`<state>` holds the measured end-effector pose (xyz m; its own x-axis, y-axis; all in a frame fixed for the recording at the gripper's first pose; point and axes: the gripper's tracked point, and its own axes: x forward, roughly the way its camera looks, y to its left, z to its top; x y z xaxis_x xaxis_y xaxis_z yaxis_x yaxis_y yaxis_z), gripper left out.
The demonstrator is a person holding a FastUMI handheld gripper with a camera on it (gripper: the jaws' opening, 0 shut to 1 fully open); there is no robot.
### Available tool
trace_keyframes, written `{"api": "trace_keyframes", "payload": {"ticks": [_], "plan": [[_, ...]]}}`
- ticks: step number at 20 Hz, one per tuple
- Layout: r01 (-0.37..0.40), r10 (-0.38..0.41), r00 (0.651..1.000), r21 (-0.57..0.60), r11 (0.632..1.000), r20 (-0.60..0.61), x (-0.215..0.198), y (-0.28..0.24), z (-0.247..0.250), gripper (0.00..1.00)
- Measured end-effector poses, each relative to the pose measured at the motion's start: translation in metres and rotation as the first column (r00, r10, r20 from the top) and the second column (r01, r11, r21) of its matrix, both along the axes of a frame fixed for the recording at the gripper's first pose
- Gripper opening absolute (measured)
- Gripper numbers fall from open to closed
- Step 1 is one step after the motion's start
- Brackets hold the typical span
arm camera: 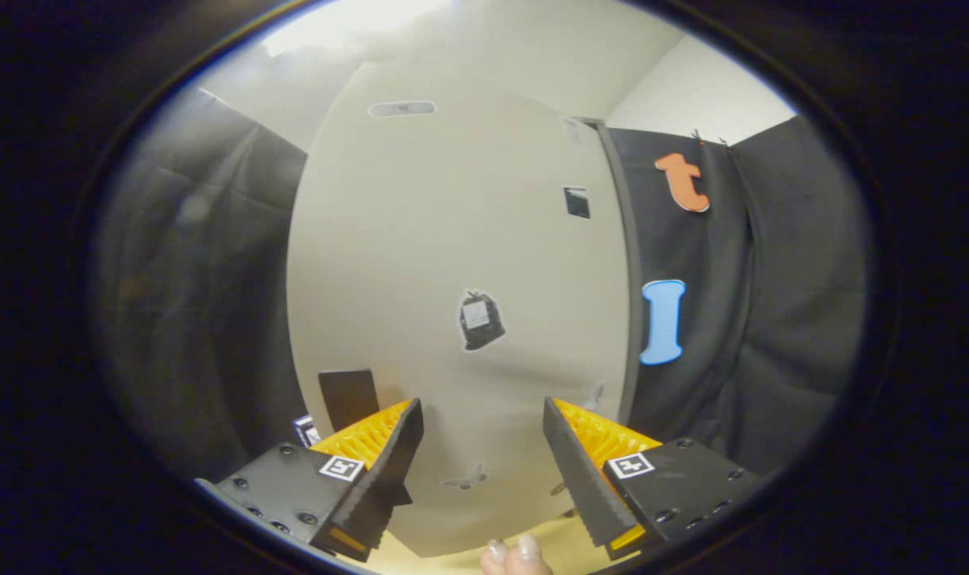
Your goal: Open the shoe cabinet door, grab the shoes and put them into the shoe cabinet, then close the shoe cabinet door.
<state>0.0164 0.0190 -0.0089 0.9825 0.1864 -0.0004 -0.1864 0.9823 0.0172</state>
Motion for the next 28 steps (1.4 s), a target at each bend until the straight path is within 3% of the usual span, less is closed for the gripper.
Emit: {"api": "trace_keyframes", "payload": {"ticks": [5, 15, 28], "plan": [[-0.005, 0.005, 1.0, -0.01, 1.0, 0.005, 0.02, 0.046, -0.008, 0.97], [0.036, -0.036, 0.999, -0.025, 0.999, -0.004, 0.089, 0.073, -0.01, 0.97], [0.092, -0.092, 0.996, -0.034, 0.995, -0.006, 0.095, 0.094, -0.014, 0.97]]}}
